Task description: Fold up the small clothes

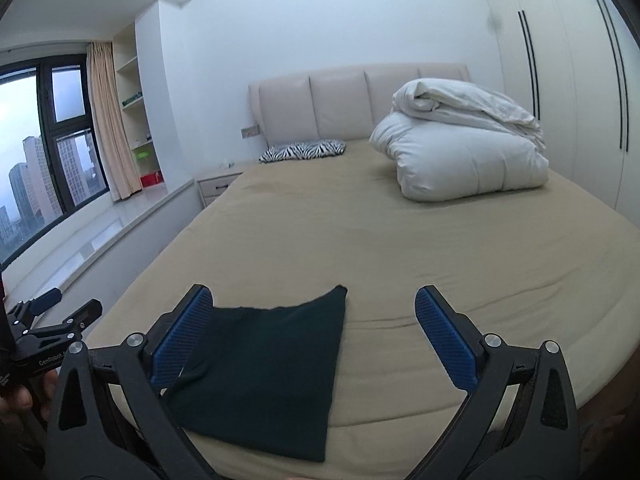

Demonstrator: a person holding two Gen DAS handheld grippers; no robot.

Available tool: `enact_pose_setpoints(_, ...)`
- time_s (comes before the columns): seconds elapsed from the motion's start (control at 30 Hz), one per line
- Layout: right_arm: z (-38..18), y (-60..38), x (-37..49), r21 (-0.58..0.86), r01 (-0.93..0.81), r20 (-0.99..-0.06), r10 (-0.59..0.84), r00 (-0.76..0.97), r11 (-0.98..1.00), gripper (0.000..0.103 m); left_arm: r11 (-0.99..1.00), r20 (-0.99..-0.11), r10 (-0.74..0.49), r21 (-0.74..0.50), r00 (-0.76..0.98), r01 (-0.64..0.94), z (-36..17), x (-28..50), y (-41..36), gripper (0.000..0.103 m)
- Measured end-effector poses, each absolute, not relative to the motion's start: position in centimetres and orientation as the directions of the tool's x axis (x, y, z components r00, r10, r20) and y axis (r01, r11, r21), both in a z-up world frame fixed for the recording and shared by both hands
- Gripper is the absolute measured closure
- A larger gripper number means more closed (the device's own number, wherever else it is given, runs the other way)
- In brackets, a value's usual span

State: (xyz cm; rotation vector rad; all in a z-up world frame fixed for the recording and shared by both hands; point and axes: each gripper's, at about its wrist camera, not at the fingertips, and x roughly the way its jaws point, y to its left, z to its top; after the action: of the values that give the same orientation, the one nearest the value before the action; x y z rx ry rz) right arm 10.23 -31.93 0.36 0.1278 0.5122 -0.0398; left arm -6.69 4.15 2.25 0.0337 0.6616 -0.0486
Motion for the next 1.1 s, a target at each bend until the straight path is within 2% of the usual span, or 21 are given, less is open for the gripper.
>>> enact_pose_setpoints(0.13,-3.4,-32.0,12.1,0.146,0.102,-0.621,0.011,0.783,0.984,0.0,0.998,-0.708,0.01,0.056,0.706,0.042,-1.3,-5.9,4.0,0.0)
enact_pose_setpoints(0.23,-6.3,-32.1,13.1,0.15,0.125,-0.684,0.012,0.729,0.981,0.0,0.999,-0.76,-0.01,0.024,0.649,0.043,-3.2,-5.5,4.2,0.0)
enact_pose_setpoints(0.37,-8.9,-31.7,13.9,0.123,0.142,-0.741,-0.004,0.671,0.982,0.0,0.999,-0.773,-0.005,0.027,0.634,0.042,-4.0,-5.5,4.0,0.0)
enact_pose_setpoints(0.67,-13.3,-30.0,14.8,0.045,0.11,-0.789,-0.032,0.614,0.993,0.0,0.999,-0.786,-0.015,0.019,0.618,0.049,-3.7,-5.9,3.8,0.0)
enact_pose_setpoints(1.1,-14.3,-29.5,15.0,0.039,0.09,-0.809,-0.021,0.587,0.995,0.0,0.999,-0.796,-0.013,0.014,0.605,0.039,-4.1,-5.9,3.9,0.0)
